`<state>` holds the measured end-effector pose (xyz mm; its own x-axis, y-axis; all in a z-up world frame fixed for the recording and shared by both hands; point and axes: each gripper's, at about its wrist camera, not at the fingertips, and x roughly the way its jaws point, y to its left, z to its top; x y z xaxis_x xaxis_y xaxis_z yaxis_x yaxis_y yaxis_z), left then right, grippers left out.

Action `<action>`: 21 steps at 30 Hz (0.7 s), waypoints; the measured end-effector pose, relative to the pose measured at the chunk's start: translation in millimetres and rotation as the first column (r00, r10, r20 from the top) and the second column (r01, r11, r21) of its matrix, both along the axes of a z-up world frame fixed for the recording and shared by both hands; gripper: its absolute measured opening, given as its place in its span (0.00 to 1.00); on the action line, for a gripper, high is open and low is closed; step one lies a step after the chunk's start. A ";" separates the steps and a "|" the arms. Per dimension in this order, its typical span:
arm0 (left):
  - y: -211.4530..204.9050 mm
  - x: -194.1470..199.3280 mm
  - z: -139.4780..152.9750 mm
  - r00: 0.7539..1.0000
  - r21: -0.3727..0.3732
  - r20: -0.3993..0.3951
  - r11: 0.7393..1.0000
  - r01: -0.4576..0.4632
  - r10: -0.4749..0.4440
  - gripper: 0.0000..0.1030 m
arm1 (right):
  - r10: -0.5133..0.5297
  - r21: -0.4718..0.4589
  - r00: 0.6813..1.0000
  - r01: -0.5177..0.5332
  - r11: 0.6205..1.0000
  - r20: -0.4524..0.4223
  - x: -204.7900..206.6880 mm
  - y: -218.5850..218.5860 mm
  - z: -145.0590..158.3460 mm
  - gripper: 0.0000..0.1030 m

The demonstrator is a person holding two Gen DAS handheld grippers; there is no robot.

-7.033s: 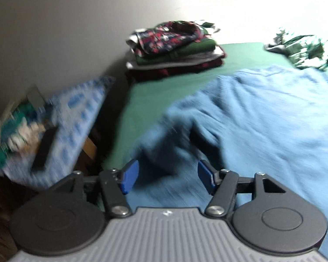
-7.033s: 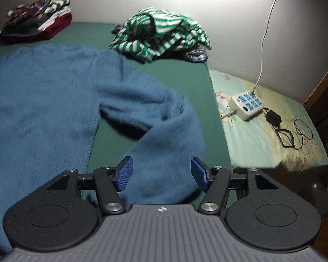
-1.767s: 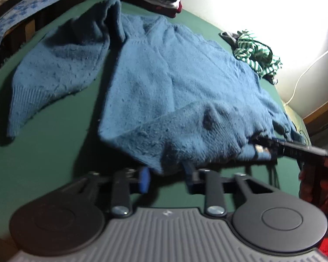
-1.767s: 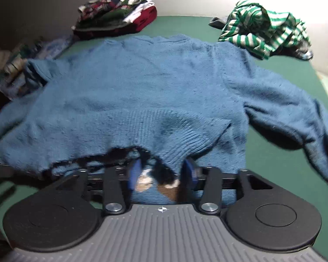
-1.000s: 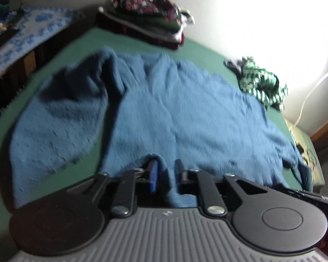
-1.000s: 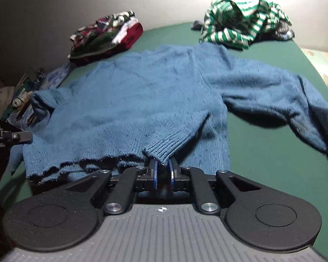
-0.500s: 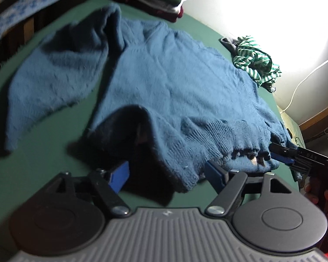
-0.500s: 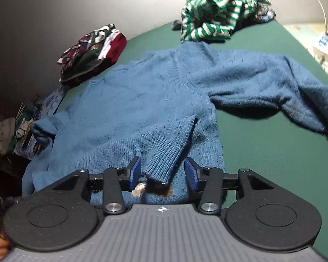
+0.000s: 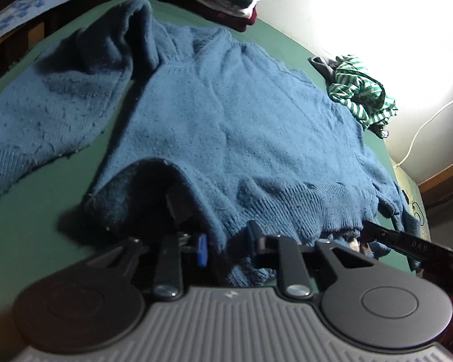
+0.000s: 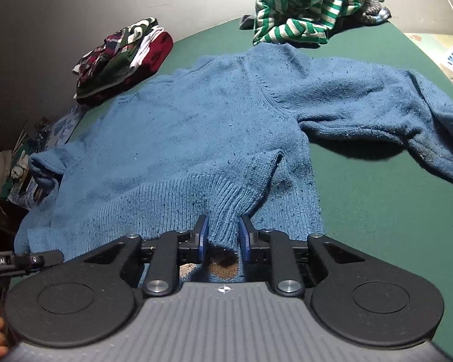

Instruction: Fold clothes

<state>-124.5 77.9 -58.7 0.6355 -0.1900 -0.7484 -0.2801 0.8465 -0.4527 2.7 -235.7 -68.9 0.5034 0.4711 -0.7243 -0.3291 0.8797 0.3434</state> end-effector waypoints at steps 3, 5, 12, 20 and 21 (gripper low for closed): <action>-14.7 1.3 4.7 1.000 0.106 0.002 0.994 0.012 -0.012 0.15 | 0.036 -0.060 0.998 -0.032 0.998 0.061 -8.1 9.0 0.4 0.24; -24.0 2.7 3.1 1.000 0.164 -0.012 0.986 0.016 -0.014 0.17 | 0.051 -0.059 0.994 -0.045 0.997 0.092 -13.2 11.0 -0.7 0.41; -32.4 1.7 -2.2 1.000 0.199 -0.006 0.980 -0.019 0.021 0.36 | 0.064 -0.046 0.995 -0.060 0.997 0.080 -13.7 17.1 0.1 0.55; -52.5 7.7 -4.1 1.000 0.229 0.022 0.973 0.010 -0.015 0.69 | -0.026 0.062 0.999 0.025 0.998 0.020 -13.6 -7.8 -5.0 0.21; -52.6 8.2 -4.3 1.000 0.228 0.024 0.974 0.010 -0.016 0.72 | -0.036 0.081 0.999 0.035 0.996 0.011 -12.9 -12.5 -6.7 0.18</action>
